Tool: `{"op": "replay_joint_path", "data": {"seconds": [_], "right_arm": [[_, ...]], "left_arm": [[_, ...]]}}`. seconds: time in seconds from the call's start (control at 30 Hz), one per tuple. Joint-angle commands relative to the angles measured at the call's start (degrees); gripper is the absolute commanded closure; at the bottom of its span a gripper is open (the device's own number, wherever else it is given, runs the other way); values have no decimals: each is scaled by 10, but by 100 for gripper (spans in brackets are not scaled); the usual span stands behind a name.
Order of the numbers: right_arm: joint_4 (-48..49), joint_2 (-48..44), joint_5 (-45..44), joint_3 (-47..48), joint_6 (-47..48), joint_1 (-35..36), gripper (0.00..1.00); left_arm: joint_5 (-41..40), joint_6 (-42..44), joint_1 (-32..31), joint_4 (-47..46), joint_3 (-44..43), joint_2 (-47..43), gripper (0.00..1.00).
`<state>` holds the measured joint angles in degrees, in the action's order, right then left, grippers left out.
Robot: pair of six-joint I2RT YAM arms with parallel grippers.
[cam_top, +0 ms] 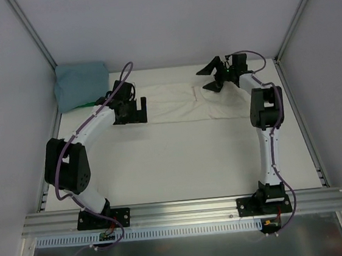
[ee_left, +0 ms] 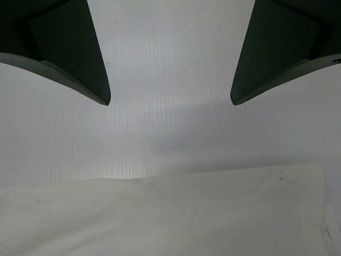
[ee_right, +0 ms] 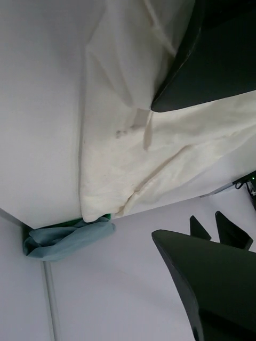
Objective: Fold and stack the t-shirts
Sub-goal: Fold the other side of the tshirt into a rectangle
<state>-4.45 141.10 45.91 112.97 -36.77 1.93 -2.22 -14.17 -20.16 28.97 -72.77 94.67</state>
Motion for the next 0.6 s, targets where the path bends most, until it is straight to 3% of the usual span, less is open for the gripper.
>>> {"op": "replay_joint_path", "data": {"seconds": [0.0,0.1,0.23,0.37,0.57], "right_arm": [[166,44,69,13,-113,12,0],[248,27,79,-41,-138,15,1],[238,-63,85,-108,-88,13,0],[173,-159,78,-167,-4,11,1],[-13,-296,9,-206,170,11,1]], "left_arm": [[-16,12,2,5,-21,7,1],[-26,13,2,6,-16,4,1],[-23,9,2,2,-11,-3,1],[-10,-2,2,-8,-1,-22,1],[5,-14,2,-32,47,-86,1]]}}
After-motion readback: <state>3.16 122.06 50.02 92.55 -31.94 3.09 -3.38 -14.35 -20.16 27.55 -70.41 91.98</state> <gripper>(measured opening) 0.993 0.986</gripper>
